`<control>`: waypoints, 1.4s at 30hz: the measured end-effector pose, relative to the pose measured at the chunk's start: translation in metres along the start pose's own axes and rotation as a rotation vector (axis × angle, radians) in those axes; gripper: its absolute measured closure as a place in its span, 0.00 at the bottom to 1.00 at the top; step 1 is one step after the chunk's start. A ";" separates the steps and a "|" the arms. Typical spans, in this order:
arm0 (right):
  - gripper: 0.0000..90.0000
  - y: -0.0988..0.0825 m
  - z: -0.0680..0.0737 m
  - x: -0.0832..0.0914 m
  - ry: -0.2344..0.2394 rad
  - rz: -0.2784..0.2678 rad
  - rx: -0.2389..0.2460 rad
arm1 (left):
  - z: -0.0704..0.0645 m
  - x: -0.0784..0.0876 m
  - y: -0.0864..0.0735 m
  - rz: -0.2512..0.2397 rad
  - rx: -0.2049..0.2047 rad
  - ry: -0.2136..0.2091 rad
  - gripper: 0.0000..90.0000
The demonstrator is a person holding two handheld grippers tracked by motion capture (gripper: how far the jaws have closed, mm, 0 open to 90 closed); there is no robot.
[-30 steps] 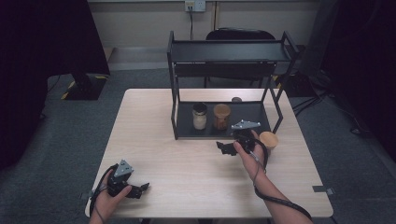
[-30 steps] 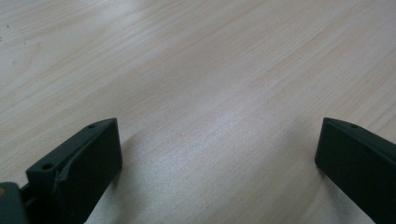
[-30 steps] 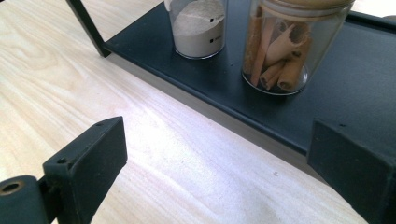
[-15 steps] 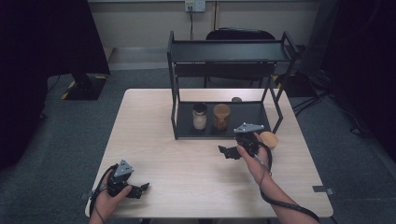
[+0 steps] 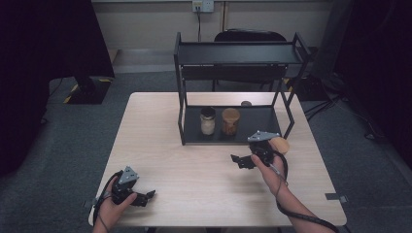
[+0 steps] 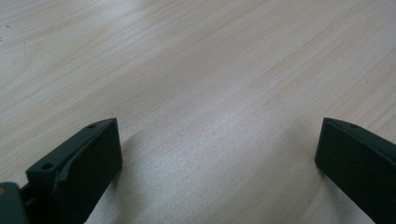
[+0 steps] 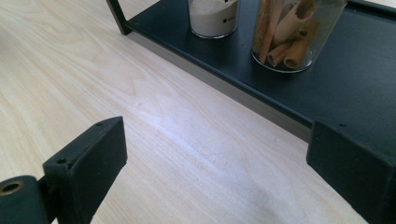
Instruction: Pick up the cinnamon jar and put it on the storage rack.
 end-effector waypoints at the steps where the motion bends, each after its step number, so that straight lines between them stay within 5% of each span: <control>1: 0.04 0.000 0.000 0.001 0.003 -0.001 -0.001 | 0.000 0.000 0.000 0.000 0.000 0.000 0.00; 31: 0.04 -0.026 -0.009 0.019 0.033 -0.008 -0.026 | 0.000 0.000 0.000 0.000 -0.004 -0.001 0.00; 42: 0.04 -0.037 -0.005 0.025 0.053 -0.001 0.005 | 0.000 0.000 0.000 0.000 -0.004 -0.001 0.00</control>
Point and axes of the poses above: each handheld gripper's, and its own axes: x roughly backward along the jaws, y roughly out of its top, z roughly to its left, the point moved 7 cm from there along -x, roughly forward along the jaws, and after that the axes turned 7 degrees about z, right-handed, at the moved point
